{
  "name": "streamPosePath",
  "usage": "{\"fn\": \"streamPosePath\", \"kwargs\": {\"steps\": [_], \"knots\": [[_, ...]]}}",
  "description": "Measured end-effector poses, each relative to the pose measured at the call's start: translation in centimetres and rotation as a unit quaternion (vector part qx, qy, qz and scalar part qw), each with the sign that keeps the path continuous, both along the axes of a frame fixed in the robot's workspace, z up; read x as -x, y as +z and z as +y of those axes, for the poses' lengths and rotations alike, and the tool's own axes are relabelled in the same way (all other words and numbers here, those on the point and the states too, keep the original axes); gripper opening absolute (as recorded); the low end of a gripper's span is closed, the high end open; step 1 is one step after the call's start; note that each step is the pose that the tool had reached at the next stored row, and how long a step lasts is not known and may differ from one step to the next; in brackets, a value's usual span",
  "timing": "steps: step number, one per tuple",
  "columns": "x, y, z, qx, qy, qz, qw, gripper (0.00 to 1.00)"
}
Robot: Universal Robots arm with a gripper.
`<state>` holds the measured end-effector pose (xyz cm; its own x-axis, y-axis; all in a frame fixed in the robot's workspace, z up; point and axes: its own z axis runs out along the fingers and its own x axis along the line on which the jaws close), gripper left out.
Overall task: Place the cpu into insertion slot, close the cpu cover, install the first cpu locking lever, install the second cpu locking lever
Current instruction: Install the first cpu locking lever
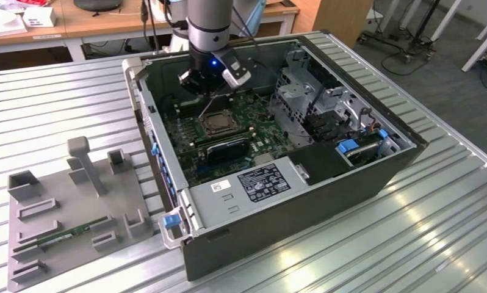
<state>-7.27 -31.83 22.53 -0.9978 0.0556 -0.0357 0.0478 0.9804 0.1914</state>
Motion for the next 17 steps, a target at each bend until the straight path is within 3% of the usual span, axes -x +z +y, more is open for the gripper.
{"fn": "streamPosePath", "kwargs": {"steps": [11, 17], "knots": [[2.33, 0.01, 0.06, 0.0, 0.0, -0.0122, 0.99993, 0.11], [2.35, 0.15, 0.06, 0.0003, 0.0, -0.0133, 0.99991, 0.11]]}}
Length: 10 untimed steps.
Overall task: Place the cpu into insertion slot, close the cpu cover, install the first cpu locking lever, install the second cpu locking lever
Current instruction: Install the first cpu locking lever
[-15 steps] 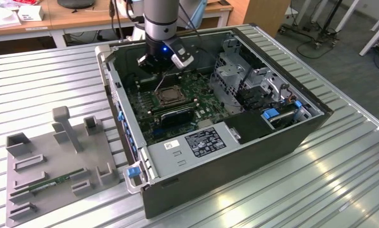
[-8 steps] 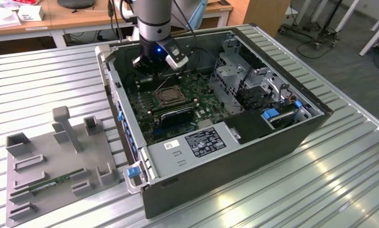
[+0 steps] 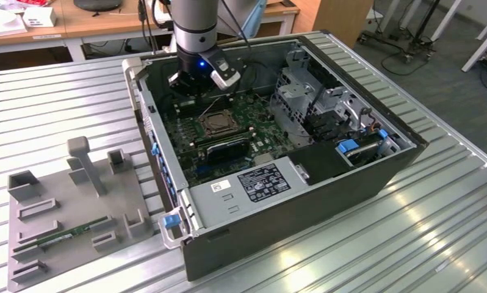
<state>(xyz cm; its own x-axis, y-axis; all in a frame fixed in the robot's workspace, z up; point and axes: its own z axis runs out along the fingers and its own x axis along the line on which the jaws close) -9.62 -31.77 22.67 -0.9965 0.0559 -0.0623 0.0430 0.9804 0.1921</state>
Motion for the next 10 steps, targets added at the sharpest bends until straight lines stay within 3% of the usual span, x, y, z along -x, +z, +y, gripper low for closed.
{"fn": "streamPosePath", "kwargs": {"steps": [10], "knots": [[-0.32, 0.01, 0.0, 0.0008, -0.001, 0.0001, 1.0, 0.11]]}}
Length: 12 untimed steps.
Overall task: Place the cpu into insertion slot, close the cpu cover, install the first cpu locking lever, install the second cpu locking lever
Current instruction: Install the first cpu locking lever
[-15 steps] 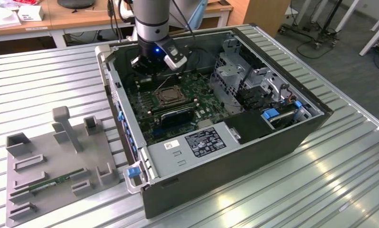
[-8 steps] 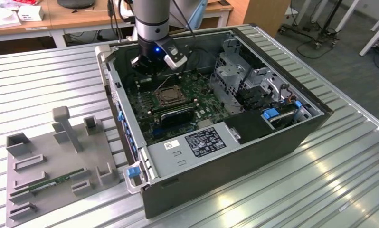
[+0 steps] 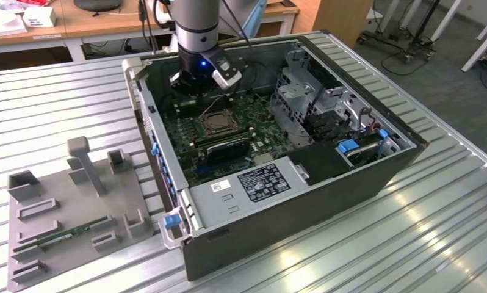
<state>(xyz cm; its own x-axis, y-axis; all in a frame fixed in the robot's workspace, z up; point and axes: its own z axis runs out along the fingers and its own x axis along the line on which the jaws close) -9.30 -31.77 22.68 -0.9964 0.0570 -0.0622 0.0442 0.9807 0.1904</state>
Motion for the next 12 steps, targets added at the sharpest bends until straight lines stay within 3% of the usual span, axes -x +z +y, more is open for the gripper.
{"fn": "streamPosePath", "kwargs": {"steps": [12], "knots": [[-1.87, 0.0, -0.12, 0.0011, 0.0, 0.0005, 1.0, 0.11]]}}
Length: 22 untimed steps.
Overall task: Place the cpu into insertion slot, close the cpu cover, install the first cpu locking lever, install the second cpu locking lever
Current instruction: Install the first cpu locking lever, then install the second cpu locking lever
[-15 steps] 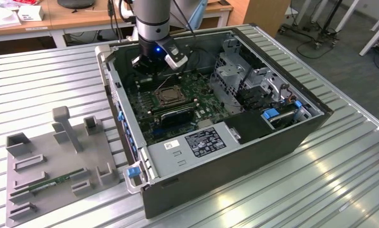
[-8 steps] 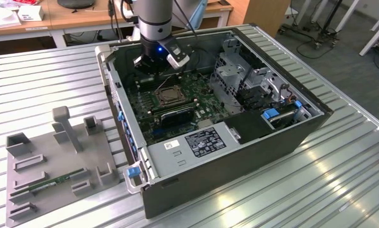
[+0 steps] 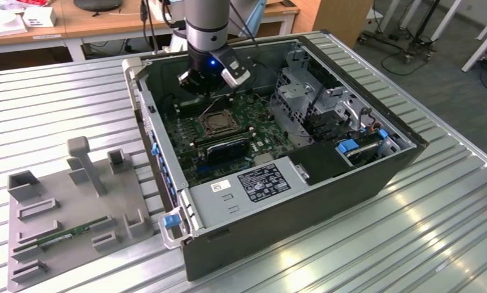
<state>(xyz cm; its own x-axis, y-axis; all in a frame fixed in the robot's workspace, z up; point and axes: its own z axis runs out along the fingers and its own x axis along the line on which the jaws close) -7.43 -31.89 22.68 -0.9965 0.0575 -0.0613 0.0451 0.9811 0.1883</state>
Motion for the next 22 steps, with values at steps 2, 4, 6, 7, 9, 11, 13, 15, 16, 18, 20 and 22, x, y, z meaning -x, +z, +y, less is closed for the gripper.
{"fn": "streamPosePath", "kwargs": {"steps": [2, 4, 6, 7, 9, 11, 13, 15, 16, 18, 20, 22], "knots": [[-0.22, 0.0, -0.02, 0.0002, 0.0, 0.0001, 1.0, 0.11], [-0.34, 0.0, -0.03, 0.0002, 0.0, 0.0, 1.0, 0.11], [-0.44, 0.0, -0.06, 0.0003, 0.0, 0.0, 1.0, 0.11], [-0.49, 0.0, -0.08, 0.0003, 0.0, 0.0, 1.0, 0.11], [-0.54, 0.0, -0.11, 0.0005, 0.0, 0.0, 1.0, 0.11], [-0.54, -0.01, -0.12, 0.0005, 0.0, 0.0, 1.0, 0.11], [-0.54, -0.09, -0.12, 0.0004, 0.0, 0.0, 1.0, 0.11], [-0.55, -0.21, -0.13, 0.0005, 0.0, 0.0, 1.0, 0.11], [-0.56, -0.27, -0.13, 0.0004, 0.0, 0.0, 1.0, 0.11], [-0.57, -0.37, -0.13, 0.0005, 0.0, 0.0, 1.0, 0.11], [-0.59, -0.45, -0.14, 0.0005, 0.0, 0.0, 1.0, 0.11], [-0.63, -0.48, -0.14, 0.0006, 0.0, 0.0001, 1.0, 0.11]]}}
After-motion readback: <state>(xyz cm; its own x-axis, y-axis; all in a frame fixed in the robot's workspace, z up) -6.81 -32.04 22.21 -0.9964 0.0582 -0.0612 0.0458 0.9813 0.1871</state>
